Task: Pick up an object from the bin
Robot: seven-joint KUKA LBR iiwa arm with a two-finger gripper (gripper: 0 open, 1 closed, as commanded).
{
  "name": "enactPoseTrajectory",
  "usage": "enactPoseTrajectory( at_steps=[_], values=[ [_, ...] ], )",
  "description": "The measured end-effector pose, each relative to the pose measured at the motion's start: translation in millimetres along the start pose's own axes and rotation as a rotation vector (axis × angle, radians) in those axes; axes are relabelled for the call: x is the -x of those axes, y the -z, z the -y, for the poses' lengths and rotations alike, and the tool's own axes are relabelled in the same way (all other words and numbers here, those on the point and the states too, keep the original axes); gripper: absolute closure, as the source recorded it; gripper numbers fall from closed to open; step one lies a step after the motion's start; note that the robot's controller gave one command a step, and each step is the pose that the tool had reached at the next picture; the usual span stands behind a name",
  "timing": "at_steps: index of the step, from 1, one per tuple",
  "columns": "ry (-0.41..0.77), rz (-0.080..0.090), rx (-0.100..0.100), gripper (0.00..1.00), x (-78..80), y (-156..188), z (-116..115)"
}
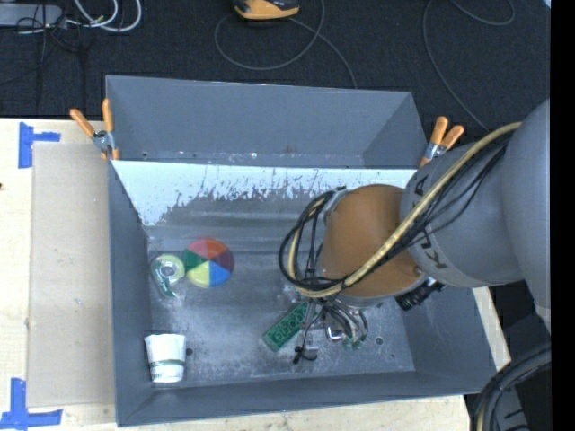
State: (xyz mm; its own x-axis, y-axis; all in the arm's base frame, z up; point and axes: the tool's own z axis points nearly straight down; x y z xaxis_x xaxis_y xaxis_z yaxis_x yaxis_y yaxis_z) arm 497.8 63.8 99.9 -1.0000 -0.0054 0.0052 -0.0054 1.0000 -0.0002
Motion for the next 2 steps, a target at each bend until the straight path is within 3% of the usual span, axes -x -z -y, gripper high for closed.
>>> enactPoseTrajectory(
  at_steps=[1, 2],
  values=[
    [0.082, 0.004, 0.002, 1.00, 3.2, -12.2, 12.3],
    [0.082, 0.004, 0.002, 1.00, 3.2, -12.2, 12.3]
  ],
)
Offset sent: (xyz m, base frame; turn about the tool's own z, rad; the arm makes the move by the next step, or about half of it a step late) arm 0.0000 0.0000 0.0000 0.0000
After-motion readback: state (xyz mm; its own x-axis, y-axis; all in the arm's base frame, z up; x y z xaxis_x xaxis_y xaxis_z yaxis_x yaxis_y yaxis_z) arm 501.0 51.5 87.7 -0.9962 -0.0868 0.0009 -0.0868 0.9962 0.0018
